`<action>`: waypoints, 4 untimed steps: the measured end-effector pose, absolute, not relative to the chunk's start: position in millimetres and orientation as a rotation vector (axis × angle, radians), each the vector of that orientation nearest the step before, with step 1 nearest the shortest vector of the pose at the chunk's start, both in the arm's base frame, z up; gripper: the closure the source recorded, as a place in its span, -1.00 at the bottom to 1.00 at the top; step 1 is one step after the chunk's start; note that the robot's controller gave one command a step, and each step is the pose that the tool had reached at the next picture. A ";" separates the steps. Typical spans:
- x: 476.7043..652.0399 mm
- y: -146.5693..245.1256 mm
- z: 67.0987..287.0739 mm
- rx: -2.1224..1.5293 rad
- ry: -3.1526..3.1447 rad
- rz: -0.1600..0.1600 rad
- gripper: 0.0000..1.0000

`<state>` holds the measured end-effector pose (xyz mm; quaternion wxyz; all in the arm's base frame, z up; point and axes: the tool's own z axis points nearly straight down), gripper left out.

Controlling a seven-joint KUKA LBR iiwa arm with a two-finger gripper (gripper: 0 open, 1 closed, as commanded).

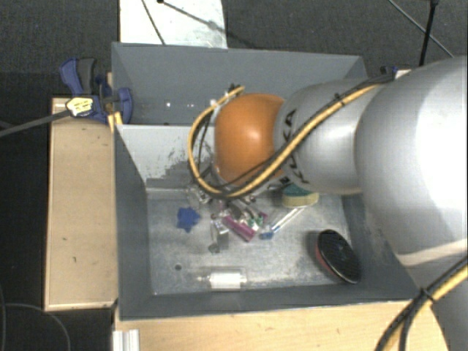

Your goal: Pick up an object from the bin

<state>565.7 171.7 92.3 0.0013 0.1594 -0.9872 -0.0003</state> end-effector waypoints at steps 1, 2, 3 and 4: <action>587.7 184.5 70.1 0.670 -3.075 -0.002 -1.00; 587.5 184.2 70.7 0.664 -3.075 -0.003 1.00; 567.0 164.4 170.6 0.736 -3.066 0.000 1.00; 557.0 171.3 262.0 0.710 -3.074 -0.002 1.00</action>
Offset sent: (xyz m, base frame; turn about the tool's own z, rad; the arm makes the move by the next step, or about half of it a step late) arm 0.0209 0.0120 -0.0223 -0.1092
